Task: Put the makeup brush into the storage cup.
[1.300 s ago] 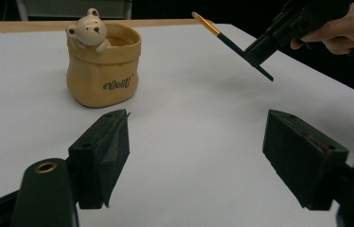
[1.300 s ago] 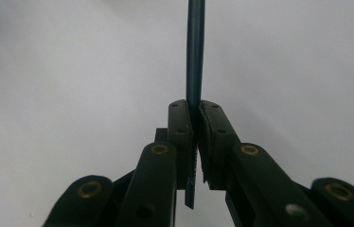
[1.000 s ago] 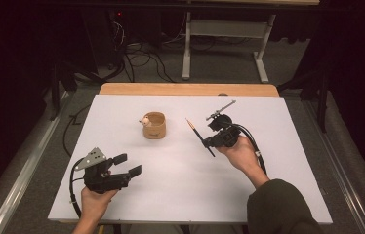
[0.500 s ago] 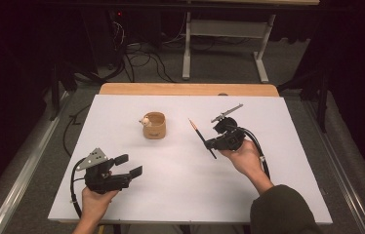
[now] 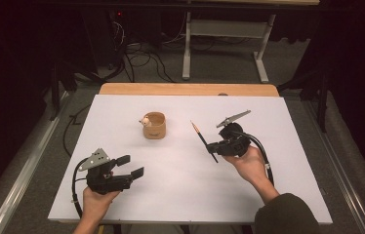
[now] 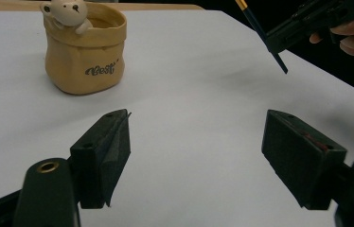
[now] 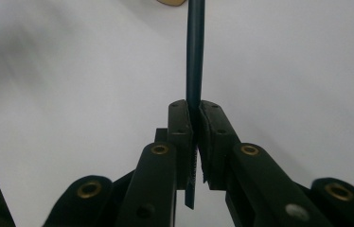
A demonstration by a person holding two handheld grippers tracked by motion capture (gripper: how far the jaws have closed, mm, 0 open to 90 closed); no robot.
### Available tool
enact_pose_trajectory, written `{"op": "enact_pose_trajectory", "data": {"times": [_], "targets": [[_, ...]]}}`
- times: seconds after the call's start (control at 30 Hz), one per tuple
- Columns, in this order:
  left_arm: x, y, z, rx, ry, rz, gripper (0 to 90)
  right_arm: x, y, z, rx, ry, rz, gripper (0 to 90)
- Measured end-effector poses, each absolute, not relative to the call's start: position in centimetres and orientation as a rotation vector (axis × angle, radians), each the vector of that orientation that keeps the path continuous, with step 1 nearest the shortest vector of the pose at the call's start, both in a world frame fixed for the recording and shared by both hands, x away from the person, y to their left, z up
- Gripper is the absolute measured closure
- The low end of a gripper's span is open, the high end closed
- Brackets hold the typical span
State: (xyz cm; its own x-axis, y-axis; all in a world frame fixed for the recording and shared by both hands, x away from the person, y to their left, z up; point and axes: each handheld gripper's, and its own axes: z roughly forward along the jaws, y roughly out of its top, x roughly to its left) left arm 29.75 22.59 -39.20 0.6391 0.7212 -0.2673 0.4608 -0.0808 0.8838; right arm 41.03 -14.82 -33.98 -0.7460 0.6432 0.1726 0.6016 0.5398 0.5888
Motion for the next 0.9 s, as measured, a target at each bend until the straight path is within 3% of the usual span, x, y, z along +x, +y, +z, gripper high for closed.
{"op": "enact_pose_trajectory", "data": {"times": [0.9], "targets": [[29.7, 22.9, -39.2, 1.707, 0.984, 0.280, 25.5, 37.7, -16.6, -34.8, 1.055, 2.657, 1.160, 86.2]]}}
